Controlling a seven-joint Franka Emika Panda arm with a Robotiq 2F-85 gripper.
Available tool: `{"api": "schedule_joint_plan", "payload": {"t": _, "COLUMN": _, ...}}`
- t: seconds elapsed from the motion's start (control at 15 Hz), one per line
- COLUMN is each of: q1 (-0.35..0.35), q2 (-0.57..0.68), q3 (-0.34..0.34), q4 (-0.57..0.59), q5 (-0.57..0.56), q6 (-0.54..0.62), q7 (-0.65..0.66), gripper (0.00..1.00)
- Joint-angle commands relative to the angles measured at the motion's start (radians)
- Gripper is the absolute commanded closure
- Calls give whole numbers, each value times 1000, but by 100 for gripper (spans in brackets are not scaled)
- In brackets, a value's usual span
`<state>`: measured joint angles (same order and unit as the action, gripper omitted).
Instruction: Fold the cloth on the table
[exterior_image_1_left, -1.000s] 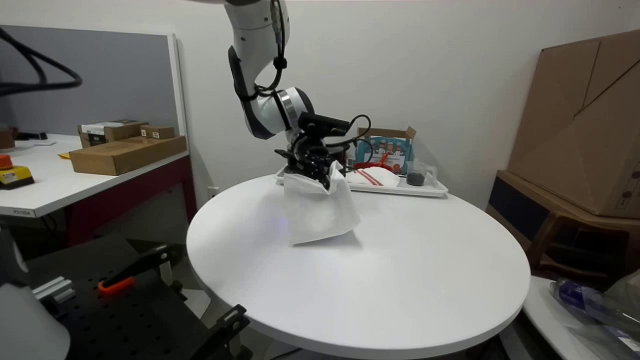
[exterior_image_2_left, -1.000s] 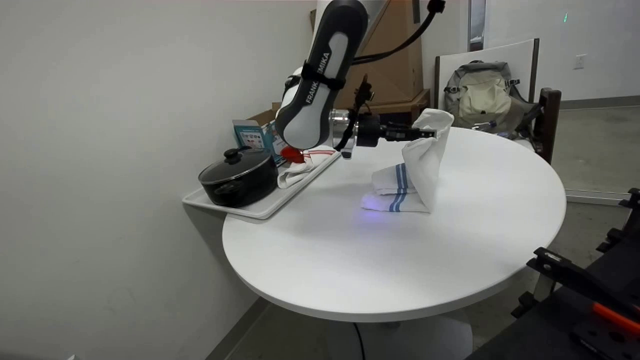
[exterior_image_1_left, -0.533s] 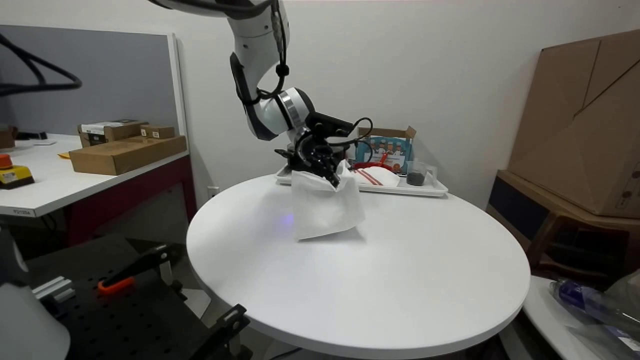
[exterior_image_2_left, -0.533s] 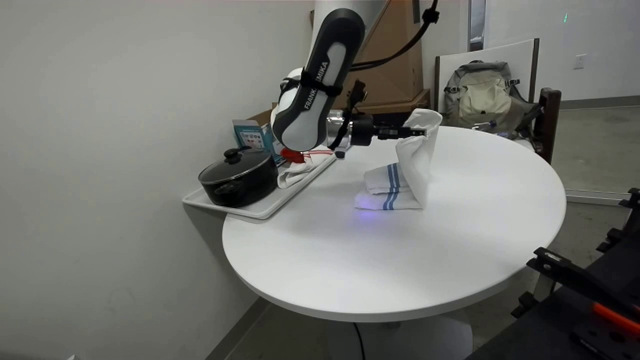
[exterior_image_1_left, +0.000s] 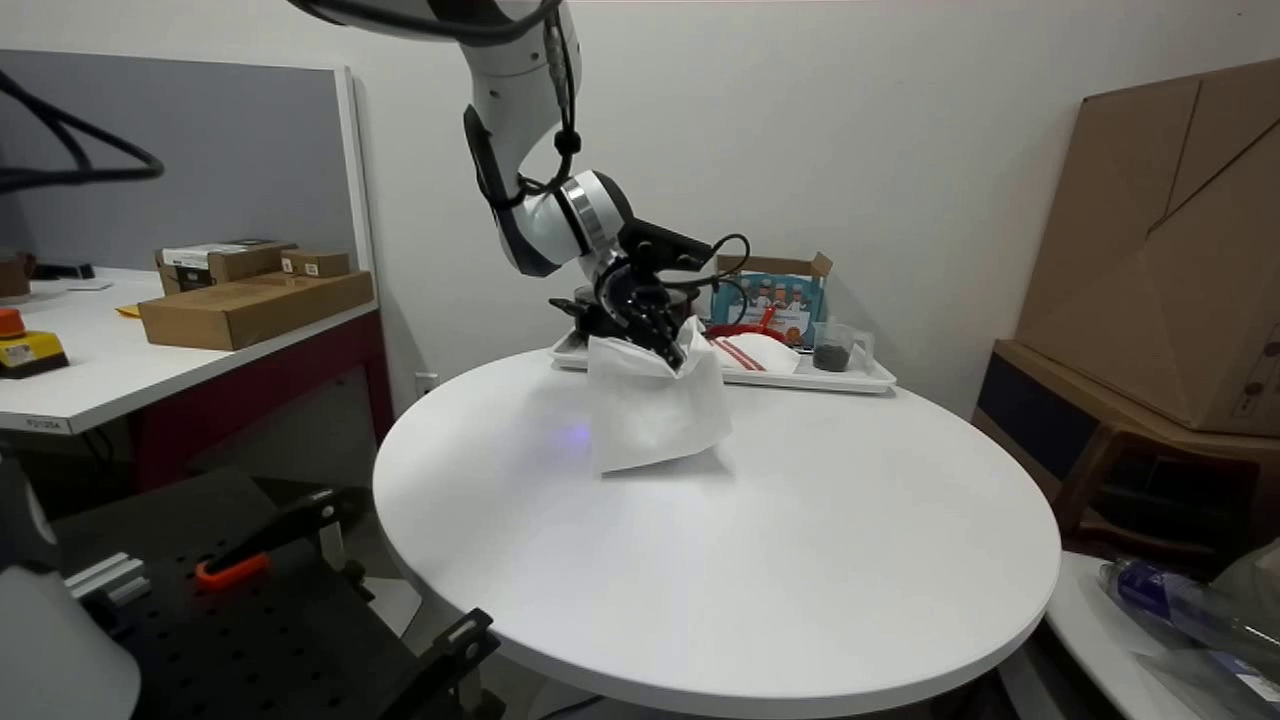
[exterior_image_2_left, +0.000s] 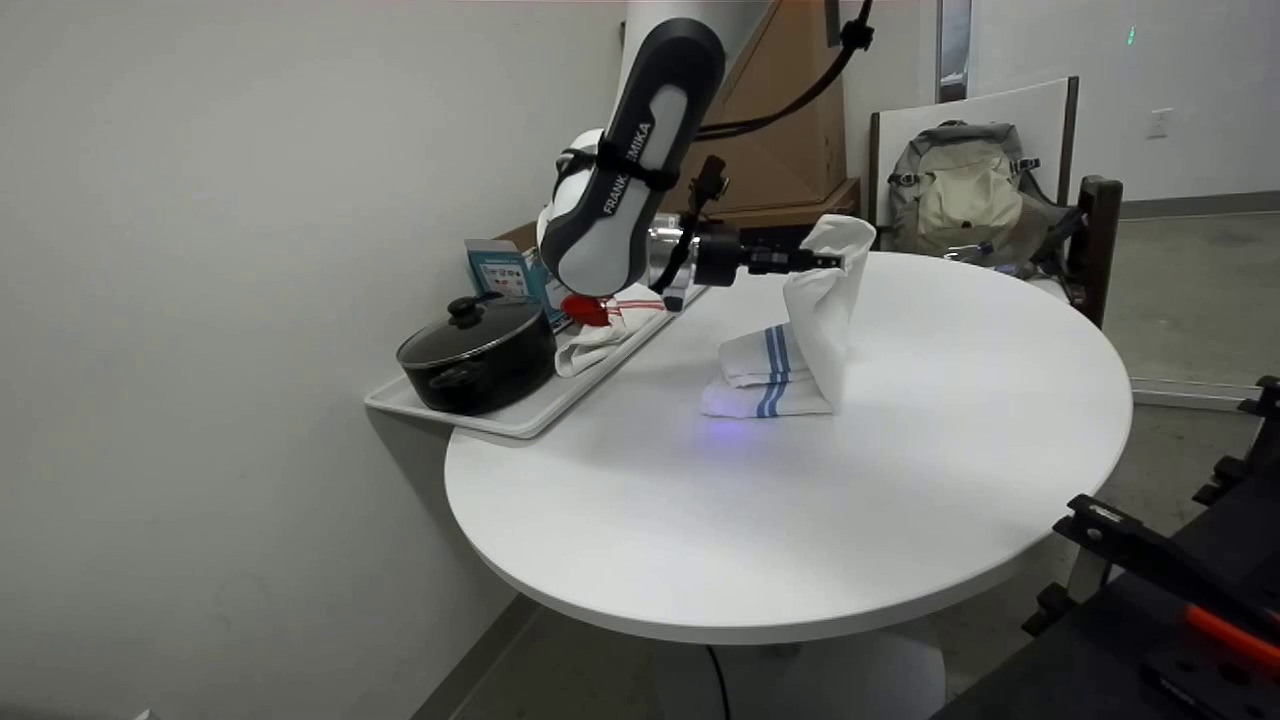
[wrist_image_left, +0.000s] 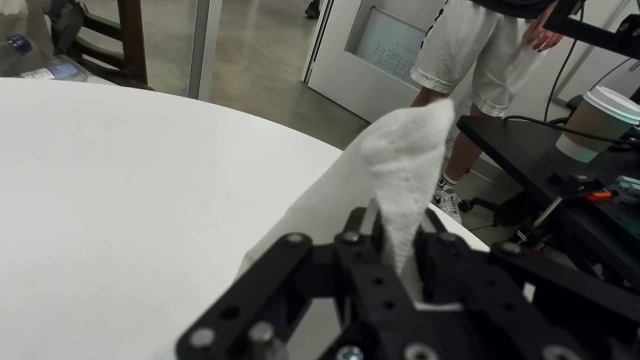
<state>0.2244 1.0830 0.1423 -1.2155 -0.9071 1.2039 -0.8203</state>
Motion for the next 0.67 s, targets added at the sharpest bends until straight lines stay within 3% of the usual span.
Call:
{"api": "schedule_joint_plan", "payload": {"t": 0.0, "q1": 10, "q2": 32, "q3": -9, "q4": 52, "q5": 17, "q6": -27, "q7": -17, "gripper": 90}}
{"api": "schedule_joint_plan", "payload": {"t": 0.6, "q1": 33, "q2": 345, "q3": -68, "q4": 423, "q5": 12, "q6": -203, "q7": -99, "gripper": 89}}
